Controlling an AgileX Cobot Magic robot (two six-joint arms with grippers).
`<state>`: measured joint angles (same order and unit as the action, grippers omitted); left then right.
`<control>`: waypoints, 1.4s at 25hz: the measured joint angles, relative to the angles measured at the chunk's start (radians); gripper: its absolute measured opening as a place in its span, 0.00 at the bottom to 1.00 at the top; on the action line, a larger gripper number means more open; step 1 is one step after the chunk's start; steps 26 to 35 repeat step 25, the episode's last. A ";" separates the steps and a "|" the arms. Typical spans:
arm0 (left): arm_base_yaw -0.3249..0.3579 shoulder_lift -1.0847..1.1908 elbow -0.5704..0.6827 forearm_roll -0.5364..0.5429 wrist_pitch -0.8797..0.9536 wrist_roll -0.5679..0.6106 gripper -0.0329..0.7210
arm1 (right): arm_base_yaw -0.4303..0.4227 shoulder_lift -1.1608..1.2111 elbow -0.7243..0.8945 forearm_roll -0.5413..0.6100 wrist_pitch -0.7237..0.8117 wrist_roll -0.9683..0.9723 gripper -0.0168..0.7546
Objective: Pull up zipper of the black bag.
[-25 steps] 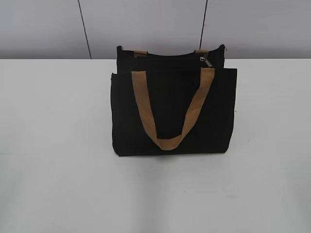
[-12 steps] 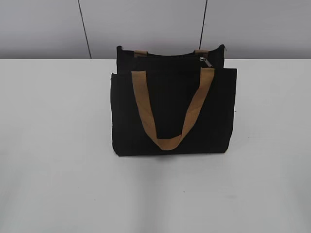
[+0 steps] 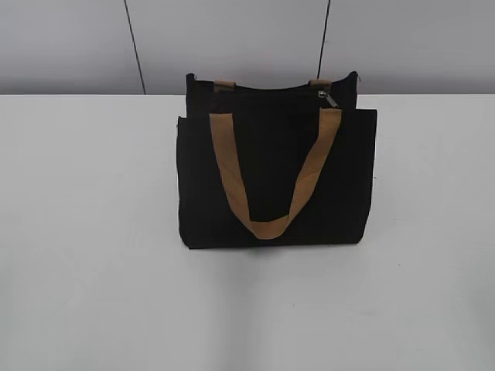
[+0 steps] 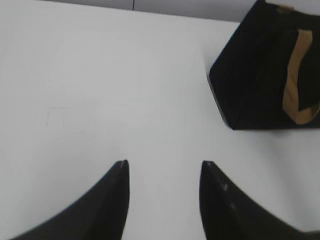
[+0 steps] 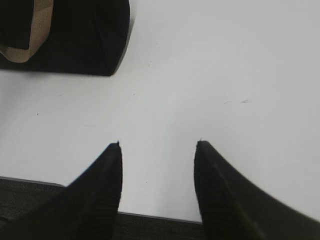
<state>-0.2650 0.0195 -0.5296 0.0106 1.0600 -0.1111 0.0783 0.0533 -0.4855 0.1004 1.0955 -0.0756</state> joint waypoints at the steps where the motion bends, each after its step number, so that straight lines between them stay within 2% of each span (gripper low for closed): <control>1: 0.023 -0.018 0.000 -0.001 0.002 0.000 0.50 | -0.010 0.000 0.000 0.001 0.000 0.000 0.50; 6: 0.123 -0.027 0.001 -0.011 0.000 0.000 0.46 | -0.023 -0.034 0.000 0.006 -0.001 0.000 0.50; 10: 0.166 -0.027 0.001 -0.003 0.000 0.000 0.44 | -0.025 -0.060 0.000 0.006 -0.001 0.000 0.50; 16: 0.172 -0.027 0.001 -0.003 0.000 0.000 0.43 | -0.026 -0.060 0.000 0.006 -0.001 0.000 0.50; 25: 0.172 -0.027 0.001 -0.003 0.000 0.000 0.37 | -0.026 -0.060 0.000 0.006 -0.001 0.000 0.50; 35: 0.172 -0.027 0.001 -0.003 0.000 0.000 0.37 | -0.026 -0.060 0.000 0.006 -0.001 0.000 0.50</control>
